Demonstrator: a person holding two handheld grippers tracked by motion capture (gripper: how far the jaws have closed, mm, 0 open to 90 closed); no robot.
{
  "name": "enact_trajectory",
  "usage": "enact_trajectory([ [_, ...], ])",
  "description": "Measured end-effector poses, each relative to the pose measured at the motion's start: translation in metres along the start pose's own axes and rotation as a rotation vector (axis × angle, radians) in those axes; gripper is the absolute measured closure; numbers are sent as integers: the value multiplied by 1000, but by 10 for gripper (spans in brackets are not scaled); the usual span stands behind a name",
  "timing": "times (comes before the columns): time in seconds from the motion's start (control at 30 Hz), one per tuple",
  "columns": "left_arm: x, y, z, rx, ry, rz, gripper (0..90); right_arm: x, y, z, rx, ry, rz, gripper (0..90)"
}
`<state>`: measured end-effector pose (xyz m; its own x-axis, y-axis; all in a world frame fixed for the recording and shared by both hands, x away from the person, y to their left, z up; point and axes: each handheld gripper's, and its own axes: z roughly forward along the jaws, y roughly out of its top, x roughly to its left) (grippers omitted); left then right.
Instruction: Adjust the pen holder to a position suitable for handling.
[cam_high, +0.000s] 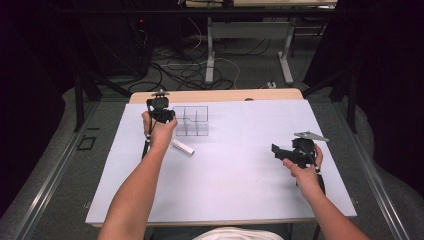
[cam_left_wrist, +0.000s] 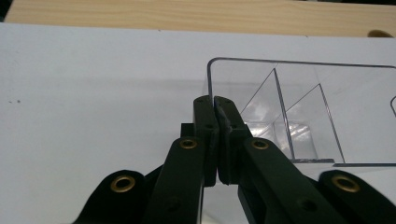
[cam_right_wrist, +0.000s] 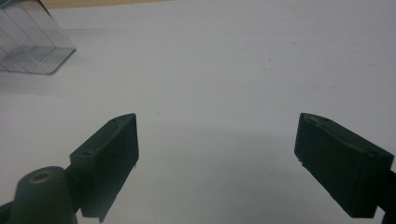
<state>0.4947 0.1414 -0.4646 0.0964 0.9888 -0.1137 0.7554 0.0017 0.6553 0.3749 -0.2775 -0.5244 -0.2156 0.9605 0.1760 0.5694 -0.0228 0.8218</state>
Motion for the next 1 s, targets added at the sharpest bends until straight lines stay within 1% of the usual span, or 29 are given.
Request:
enact_trajectory([
  [0.03, -4, -2, -1, 3, -10, -11, 895, 0, 0, 0, 2, 2, 4, 130],
  [0.13, -12, -8, -4, 9, -26, -18, 893, 0, 1, 0, -2, 1, 4, 130],
  [0.2, -18, -11, -5, 2, -37, -29, 891, -1, 1, -1, -5, 4, 5, 130],
  [0.23, -20, -12, -6, 10, -43, -30, 890, -1, 1, -1, -5, 1, 8, 131],
  [0.27, -23, -13, -6, 4, -44, -33, 889, -1, 1, -1, -4, 2, 9, 131],
  [0.3, -26, -14, -7, 5, -40, -26, 890, -1, 1, -1, -5, 2, 6, 131],
  [0.37, -30, -16, -8, 10, -48, -22, 888, -2, 1, -1, -3, 0, 11, 131],
  [0.43, -35, -18, -8, 6, -66, -29, 885, -1, 1, -1, 0, 0, 23, 131],
  [0.47, -38, -19, -8, 2, -76, -24, 884, -2, 1, -1, 1, -2, 22, 131],
  [0.5, -40, -19, -9, 12, -82, -17, 882, -2, 1, -1, 1, -3, 23, 132],
  [0.53, -43, -20, -8, 3, -93, -18, 881, -3, 1, -1, -1, -4, 19, 131],
  [0.63, -51, -23, -9, -1, -113, -12, 877, -3, 0, 0, 2, -5, 20, 132],
  [0.7, -56, -25, -9, 0, -137, -6, 875, -3, 0, 0, 4, -4, 20, 132],
  [0.87, -67, -29, -9, 0, -164, -10, 868, -3, 0, 1, 5, -5, 19, 132],
  [0.93, -70, -30, -9, 1, -179, -21, 864, -3, 0, 0, 5, -4, 22, 132],
  [1.0, -72, -30, -9, 5, -192, -18, 860, -3, 0, 0, 5, -4, 21, 132],
])
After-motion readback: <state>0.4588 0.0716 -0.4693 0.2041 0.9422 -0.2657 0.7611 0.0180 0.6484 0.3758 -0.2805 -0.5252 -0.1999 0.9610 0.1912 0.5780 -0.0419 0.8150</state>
